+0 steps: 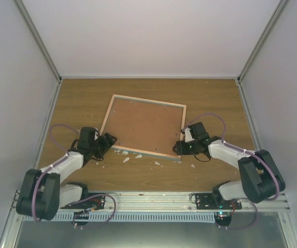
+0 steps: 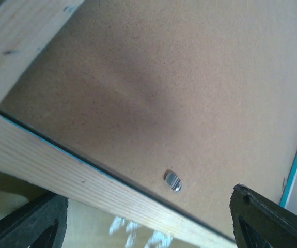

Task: Take the photo out of the frame

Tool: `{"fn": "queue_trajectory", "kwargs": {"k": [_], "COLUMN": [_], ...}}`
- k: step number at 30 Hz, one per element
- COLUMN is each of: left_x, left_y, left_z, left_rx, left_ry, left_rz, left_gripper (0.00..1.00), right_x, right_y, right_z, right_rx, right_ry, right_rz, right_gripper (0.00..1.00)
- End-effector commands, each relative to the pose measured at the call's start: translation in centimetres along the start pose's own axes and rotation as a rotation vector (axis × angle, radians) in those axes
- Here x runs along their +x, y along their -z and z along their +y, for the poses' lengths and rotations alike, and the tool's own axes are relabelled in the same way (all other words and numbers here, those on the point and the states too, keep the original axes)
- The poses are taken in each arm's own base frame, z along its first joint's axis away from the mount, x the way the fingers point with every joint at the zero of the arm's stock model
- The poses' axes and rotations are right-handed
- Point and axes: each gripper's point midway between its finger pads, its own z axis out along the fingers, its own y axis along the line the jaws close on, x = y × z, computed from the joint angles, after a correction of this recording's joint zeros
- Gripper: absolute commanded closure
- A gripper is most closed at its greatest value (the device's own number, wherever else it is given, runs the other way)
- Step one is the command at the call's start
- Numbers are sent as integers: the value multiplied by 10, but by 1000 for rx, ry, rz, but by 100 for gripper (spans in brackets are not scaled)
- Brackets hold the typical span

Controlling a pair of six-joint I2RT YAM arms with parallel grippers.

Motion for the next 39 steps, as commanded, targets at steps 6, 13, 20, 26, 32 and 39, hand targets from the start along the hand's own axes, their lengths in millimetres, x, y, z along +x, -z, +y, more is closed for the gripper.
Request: {"fn": "queue_trajectory", "kwargs": {"k": [6,13,20,26,32,39], "left_x": [-75,-87,-54,-11,5,7], "left_y": [-28,-36,-19,-17,-22,-37], "left_z": [-28,-19,-10,-24,-35,-44], "left_rx": [-5,-62,-46,54,94,103], "left_ry": [-135,-148,-155,-157,-172,-192], "left_rz": [-127,-127,-92,3,37,73], "left_gripper": [14,13,13,12,12,12], "right_x": [36,19,-85,-186,-251,-263], "right_y": [0,15,43,39,7,-40], "right_z": [64,82,41,9,-38,-59], "right_rx": [-169,-156,-32,-65,5,-51], "right_ry": [132,261,267,211,241,253], "right_rz": [115,77,-156,-355,-355,-255], "right_gripper": [43,34,19,8,7,8]}}
